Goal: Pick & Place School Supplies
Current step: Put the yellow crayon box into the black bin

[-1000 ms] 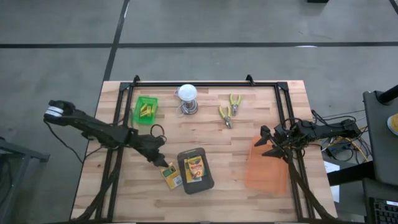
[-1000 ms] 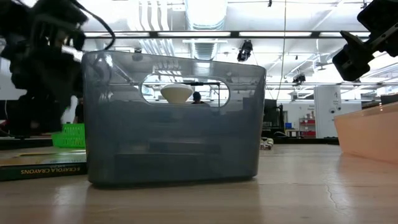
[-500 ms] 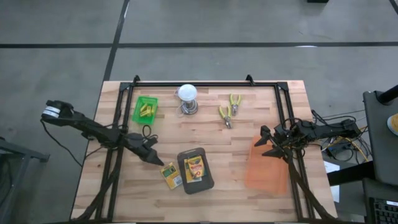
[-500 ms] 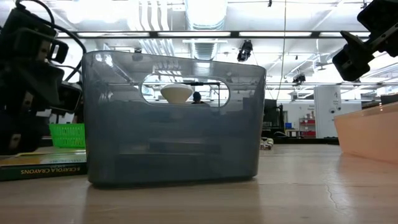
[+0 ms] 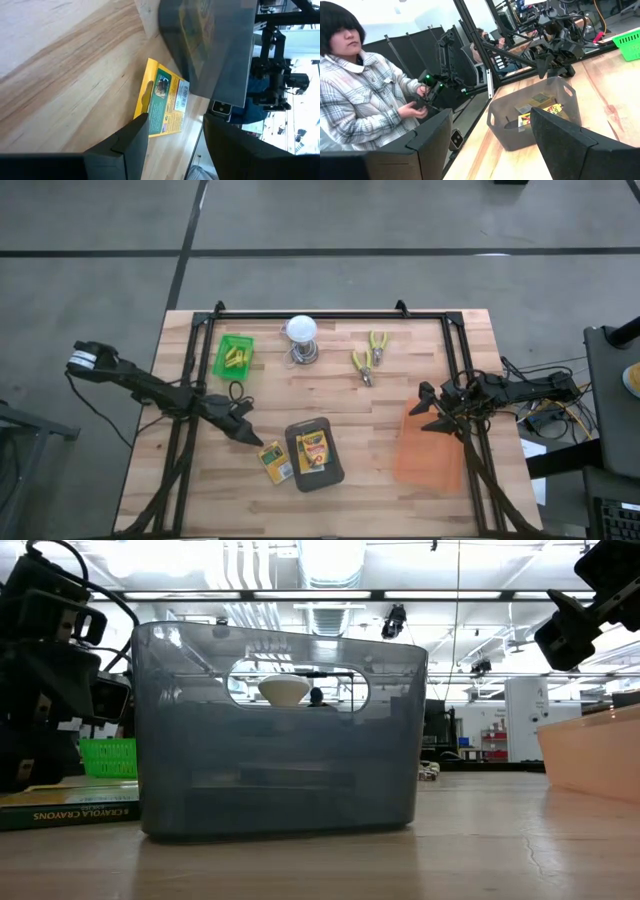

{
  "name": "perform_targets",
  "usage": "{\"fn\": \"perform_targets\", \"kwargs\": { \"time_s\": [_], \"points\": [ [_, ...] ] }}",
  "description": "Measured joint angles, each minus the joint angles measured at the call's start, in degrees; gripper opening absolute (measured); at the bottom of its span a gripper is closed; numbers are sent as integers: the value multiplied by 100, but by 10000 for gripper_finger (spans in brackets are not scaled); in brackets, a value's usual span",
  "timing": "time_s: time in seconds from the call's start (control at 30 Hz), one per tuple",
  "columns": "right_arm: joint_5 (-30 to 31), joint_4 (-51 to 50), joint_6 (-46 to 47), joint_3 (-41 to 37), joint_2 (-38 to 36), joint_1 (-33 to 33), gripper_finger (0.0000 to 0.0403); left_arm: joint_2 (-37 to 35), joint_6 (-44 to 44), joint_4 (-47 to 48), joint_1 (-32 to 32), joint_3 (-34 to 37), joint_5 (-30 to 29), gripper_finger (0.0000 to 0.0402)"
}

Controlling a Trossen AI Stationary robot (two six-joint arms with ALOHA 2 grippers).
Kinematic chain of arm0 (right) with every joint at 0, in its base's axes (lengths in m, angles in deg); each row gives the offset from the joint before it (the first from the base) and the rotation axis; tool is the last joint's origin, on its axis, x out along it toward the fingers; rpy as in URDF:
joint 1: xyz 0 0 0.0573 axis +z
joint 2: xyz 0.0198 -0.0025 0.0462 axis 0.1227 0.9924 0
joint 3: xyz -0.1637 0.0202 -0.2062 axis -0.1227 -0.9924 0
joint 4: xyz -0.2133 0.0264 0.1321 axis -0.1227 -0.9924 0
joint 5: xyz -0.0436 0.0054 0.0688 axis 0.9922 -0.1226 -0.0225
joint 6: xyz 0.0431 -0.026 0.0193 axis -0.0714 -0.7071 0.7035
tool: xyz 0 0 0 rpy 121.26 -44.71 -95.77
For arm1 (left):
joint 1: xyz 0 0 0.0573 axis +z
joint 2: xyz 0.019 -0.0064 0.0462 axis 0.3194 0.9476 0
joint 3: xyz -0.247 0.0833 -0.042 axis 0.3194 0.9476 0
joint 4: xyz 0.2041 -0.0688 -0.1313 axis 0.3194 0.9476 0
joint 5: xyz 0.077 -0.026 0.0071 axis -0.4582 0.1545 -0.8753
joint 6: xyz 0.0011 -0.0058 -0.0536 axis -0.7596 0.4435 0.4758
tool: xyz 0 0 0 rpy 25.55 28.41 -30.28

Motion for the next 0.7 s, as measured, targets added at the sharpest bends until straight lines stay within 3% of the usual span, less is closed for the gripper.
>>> {"fn": "perform_targets", "kwargs": {
  "time_s": [0.33, 0.7],
  "points": [
    [0, -1, 0, 0, -4, 2, 266, 10, -338, 106, -7, 2, 168, 193],
    [-2, -1, 0, 0, -2, 2, 260, 25, -138, 607, 0, -97, 30, 193]
  ]
}}
